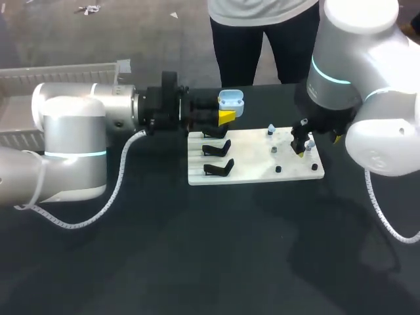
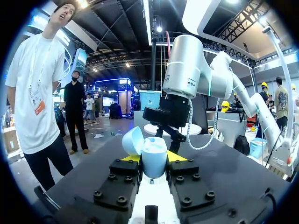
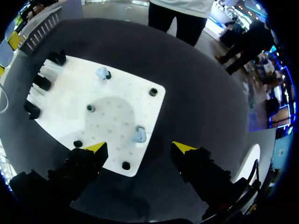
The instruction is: Pick up each earbud case from the left stands, insert the matching earbuds, close the lid, and place the case in the box.
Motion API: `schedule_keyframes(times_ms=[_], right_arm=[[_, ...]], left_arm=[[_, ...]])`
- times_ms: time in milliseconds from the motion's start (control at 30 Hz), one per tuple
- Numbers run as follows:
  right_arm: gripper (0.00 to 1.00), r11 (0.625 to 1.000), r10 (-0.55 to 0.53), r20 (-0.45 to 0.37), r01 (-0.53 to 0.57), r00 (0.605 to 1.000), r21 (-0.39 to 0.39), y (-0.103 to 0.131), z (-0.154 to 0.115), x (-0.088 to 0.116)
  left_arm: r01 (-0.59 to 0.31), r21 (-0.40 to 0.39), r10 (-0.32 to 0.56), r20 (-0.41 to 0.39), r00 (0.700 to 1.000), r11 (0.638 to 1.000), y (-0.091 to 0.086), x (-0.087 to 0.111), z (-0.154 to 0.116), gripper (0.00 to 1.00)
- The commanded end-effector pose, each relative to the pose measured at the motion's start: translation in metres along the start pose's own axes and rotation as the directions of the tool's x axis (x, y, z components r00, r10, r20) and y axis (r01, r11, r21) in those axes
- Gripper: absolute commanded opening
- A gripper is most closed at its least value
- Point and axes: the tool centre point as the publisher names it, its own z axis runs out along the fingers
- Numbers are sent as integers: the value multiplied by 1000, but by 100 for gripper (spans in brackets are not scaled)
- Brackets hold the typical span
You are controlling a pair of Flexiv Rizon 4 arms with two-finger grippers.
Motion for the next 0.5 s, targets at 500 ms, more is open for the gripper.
schedule_keyframes(times_ms=[500], right_arm=[[50,999,4,-17,-4,1000,-37,3,7,-6]], left_arm=[[0,-1,0,1,1000,1000,0,0,0,0]])
